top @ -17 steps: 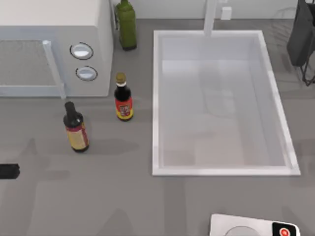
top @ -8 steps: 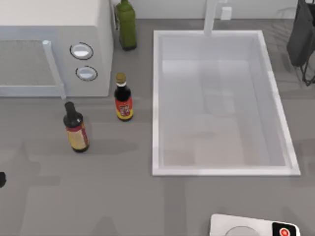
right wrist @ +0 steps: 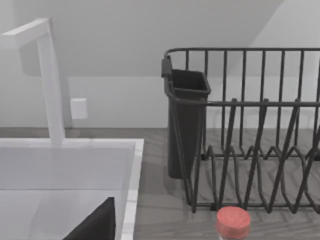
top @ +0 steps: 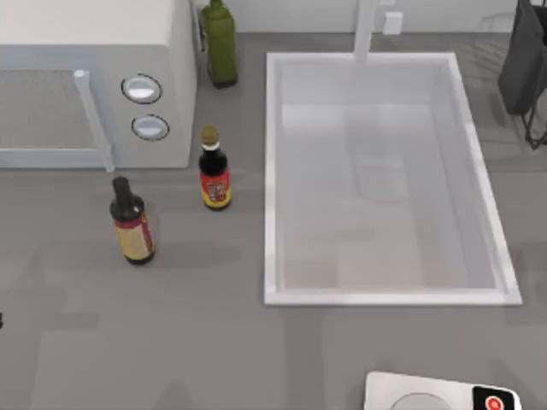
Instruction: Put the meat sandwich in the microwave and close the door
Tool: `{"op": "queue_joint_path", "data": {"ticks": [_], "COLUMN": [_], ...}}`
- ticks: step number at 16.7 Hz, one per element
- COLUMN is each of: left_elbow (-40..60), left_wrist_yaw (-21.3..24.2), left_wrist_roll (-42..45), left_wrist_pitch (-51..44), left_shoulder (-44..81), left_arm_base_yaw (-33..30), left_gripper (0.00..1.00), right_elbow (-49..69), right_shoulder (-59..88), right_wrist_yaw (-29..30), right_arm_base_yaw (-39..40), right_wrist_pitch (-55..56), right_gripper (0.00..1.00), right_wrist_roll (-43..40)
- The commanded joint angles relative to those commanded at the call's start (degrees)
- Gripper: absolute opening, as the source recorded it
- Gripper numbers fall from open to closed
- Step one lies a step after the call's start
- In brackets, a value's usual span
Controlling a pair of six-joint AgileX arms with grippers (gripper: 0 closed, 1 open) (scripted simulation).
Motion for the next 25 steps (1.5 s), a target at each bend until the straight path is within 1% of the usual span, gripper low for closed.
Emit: {"op": "queue_joint_path", "data": {"ticks": [13, 18, 21, 25], "left_elbow": [-4.29, -4.16, -1.23, 8.59], "left_wrist_yaw": [-4.02, -4.00, -3.28, -1.74], "left_wrist_roll": [0.07, 0.06, 1.82, 4.36], "left_wrist_pitch": [8.20, 8.13, 6.77, 4.11], "left_shoulder": [3.89, 3.72, 7.17, 19.70], "left_arm_base_yaw": [-3.99, -3.82, -2.81, -0.47], "left_gripper": [0.00, 0.00, 0.00, 0.00], "right_elbow": [0.00, 0.00, 0.00, 0.00], "right_shoulder": [0.00, 0.00, 0.00, 0.00], "right_wrist_yaw": [0.00, 0.00, 0.00, 0.00], "right_arm_base_yaw": [0.00, 0.00, 0.00, 0.00], "right_wrist_pitch": [0.00, 0.00, 0.00, 0.00], "right_gripper": [1.00, 1.00, 1.00, 1.00], "right_wrist_roll": [0.00, 0.00, 0.00, 0.00]}}
